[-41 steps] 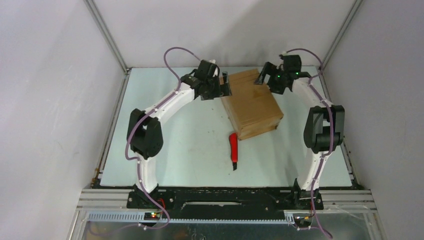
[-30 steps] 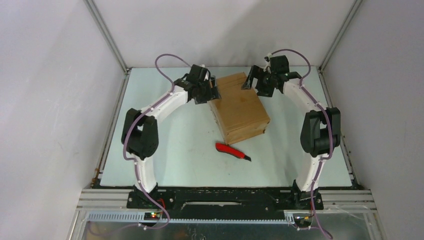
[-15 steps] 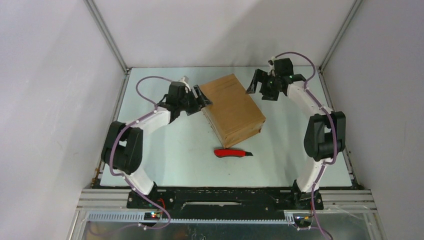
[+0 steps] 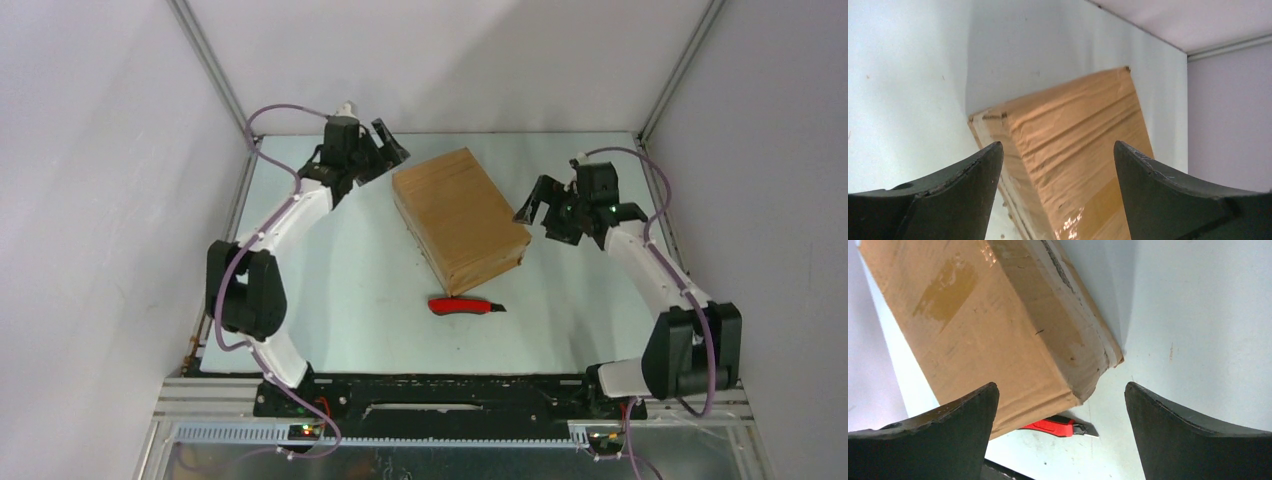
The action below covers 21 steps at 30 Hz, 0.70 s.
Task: Unpack the express box
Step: Move the express box to the center of the board.
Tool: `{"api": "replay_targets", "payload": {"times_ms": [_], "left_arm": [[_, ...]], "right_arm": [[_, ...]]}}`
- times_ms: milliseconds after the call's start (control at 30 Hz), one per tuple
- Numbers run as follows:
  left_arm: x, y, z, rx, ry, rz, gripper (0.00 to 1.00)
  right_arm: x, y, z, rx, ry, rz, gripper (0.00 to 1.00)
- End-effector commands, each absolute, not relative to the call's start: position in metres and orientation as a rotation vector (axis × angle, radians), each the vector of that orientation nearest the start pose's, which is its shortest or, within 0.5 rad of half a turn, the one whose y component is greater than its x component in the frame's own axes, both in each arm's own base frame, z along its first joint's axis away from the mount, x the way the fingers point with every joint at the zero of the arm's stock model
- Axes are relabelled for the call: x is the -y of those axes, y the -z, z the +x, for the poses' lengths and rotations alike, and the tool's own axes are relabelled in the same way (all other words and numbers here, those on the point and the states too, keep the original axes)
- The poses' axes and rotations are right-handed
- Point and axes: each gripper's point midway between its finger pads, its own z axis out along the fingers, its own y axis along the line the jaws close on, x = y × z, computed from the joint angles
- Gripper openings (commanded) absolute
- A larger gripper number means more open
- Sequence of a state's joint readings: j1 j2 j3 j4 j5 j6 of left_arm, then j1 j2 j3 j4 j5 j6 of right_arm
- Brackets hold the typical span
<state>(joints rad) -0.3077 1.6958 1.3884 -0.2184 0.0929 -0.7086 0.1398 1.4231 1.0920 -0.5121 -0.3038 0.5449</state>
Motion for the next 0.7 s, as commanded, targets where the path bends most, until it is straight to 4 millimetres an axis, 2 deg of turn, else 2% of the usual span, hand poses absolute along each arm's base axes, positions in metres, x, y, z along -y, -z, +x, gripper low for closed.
{"api": "replay_targets", "payload": {"times_ms": [0,100,267,400,500,667], "left_arm": [[0.184,-0.199,0.489,-2.154,0.607,-0.404,0.84],[0.187,-0.190,0.498,-2.172,0.616,-0.414,0.80],[0.181,-0.180,0.500,-2.183,0.596,-0.438,0.74],[0.176,-0.170,0.503,-2.210,0.571,-0.439,0.69],[0.173,-0.160,0.502,-2.232,0.560,-0.440,0.61],[0.171,-0.152,0.502,-2.243,0.551,-0.422,0.59]], "right_arm": [[-0.130,-0.164,0.346,-2.336,-0.731,0.436,1.00],[-0.133,-0.158,0.340,-2.317,-0.753,0.454,1.00],[-0.136,-0.158,0.342,-2.243,-0.810,0.474,0.92],[-0.138,-0.151,0.346,-2.206,-0.863,0.499,0.78],[-0.140,-0.152,0.352,-2.172,-0.889,0.502,0.69],[-0.138,-0.151,0.357,-2.157,-0.873,0.489,0.50]]}}
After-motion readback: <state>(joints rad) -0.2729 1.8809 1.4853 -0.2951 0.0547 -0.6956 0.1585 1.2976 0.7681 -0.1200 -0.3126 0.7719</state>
